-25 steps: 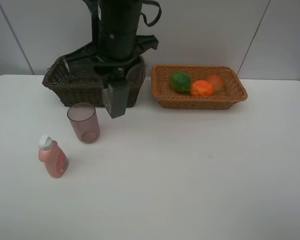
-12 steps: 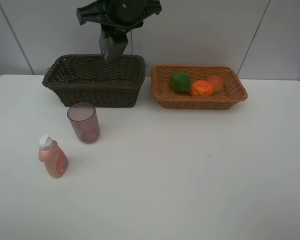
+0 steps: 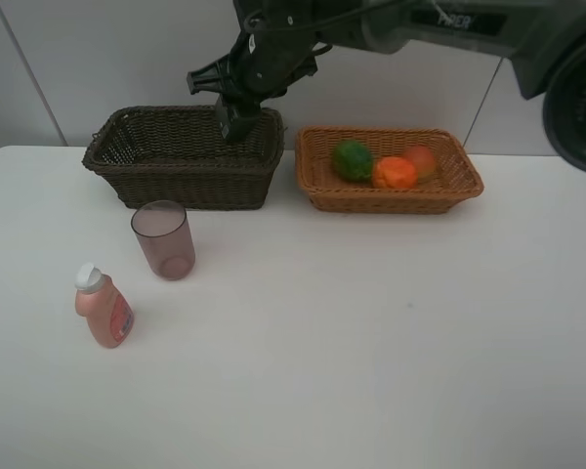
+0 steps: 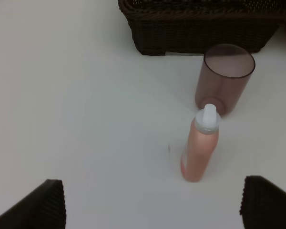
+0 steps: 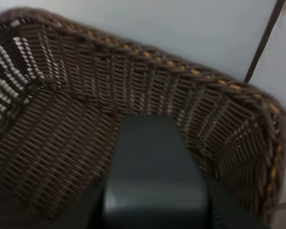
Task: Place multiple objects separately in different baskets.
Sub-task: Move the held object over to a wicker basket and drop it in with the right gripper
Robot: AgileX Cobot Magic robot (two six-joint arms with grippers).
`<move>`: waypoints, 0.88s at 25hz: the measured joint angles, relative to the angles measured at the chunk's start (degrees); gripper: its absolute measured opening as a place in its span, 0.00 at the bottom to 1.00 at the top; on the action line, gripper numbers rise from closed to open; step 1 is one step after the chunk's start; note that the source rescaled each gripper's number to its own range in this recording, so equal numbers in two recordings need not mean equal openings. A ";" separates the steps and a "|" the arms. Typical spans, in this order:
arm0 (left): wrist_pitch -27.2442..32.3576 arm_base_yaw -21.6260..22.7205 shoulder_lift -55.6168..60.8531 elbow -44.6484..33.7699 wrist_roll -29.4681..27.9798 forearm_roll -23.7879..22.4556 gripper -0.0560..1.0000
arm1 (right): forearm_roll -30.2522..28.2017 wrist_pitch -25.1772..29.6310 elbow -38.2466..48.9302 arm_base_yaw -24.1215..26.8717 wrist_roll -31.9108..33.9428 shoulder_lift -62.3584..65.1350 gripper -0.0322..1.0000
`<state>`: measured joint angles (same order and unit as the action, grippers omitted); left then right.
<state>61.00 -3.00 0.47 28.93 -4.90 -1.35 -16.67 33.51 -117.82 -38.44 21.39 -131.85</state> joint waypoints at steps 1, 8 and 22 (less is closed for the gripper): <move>0.00 0.00 0.00 0.00 0.00 0.00 0.96 | 0.01 -0.76 0.00 0.00 0.00 -0.96 0.04; 0.00 0.00 0.00 0.00 0.00 0.00 0.96 | 0.32 -5.74 0.00 -0.05 0.00 -5.06 0.04; 0.00 0.00 0.00 0.00 0.00 0.00 0.96 | 0.65 -7.81 0.00 -0.11 0.00 -5.96 0.59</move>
<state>61.00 -3.00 0.47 28.93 -4.90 -1.35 -16.02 25.70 -117.82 -38.55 21.39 -137.81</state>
